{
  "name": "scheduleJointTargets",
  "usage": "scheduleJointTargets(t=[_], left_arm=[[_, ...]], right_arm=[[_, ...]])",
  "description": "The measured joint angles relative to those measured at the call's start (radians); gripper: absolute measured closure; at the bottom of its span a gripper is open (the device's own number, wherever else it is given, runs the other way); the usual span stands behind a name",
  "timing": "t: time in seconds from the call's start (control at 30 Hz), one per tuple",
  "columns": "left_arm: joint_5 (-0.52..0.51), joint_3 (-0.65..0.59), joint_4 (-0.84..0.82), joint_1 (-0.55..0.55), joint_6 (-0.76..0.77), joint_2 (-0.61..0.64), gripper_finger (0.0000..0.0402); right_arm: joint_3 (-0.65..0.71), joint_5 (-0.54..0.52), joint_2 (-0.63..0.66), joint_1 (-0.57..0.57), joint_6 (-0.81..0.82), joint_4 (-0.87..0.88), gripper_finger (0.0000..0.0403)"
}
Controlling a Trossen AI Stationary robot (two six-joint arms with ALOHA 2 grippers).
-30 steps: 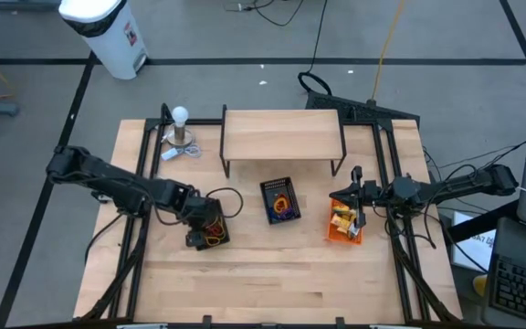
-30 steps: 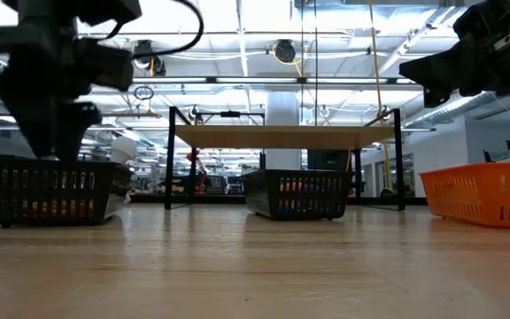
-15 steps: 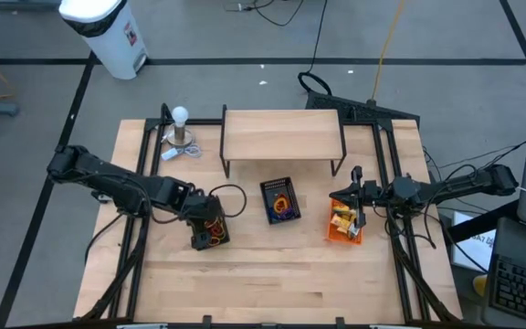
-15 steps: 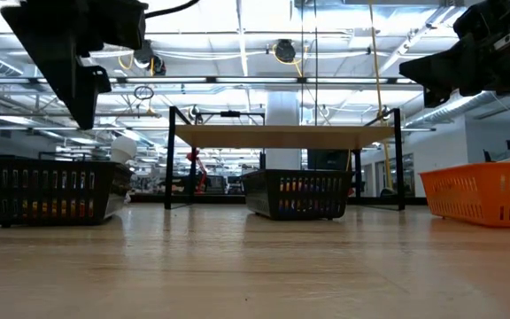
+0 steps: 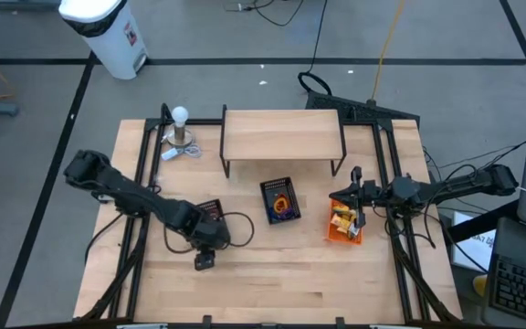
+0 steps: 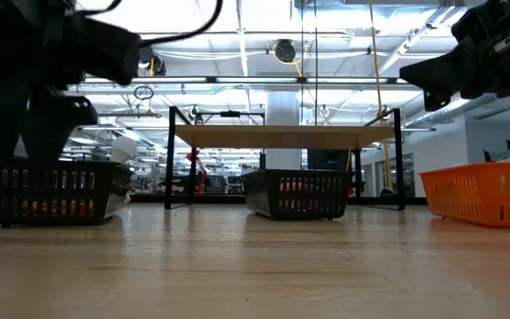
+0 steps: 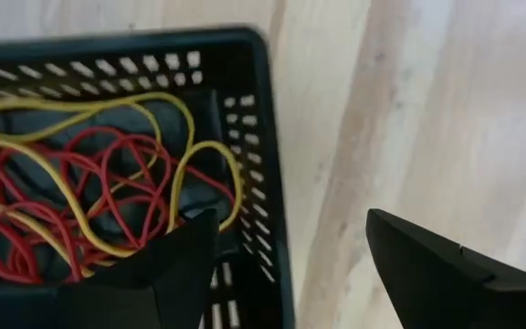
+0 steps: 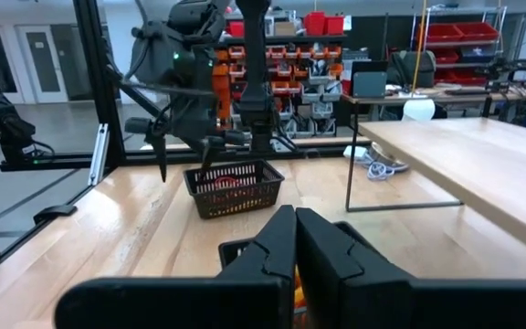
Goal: Pick & Place Office Desk Supplies
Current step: Put the left black bin with the rubber bands on the shelf
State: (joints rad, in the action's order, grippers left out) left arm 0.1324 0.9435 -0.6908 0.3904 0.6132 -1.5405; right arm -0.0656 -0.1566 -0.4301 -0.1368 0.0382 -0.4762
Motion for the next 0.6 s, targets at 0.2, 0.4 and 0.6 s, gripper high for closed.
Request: scheduleJointTargets(t=[0.2, 0.4, 0.6], left_arm=[[-0.021, 0.040, -0.018, -0.004, -0.020, -0.076, 0.0124], [-0.037, 0.062, -0.035, -0.020, -0.054, -0.105, 0.0128], [-0.054, 0.062, -0.055, -0.024, -0.051, -0.122, 0.0177]], right_arm=[[0.000, 0.000, -0.010, 0.000, 0.002, 0.010, 0.0403], [0.000, 0.000, -0.010, 0.000, 0.003, 0.010, 0.0403], [0.000, 0.000, -0.010, 0.000, 0.003, 0.010, 0.0403]])
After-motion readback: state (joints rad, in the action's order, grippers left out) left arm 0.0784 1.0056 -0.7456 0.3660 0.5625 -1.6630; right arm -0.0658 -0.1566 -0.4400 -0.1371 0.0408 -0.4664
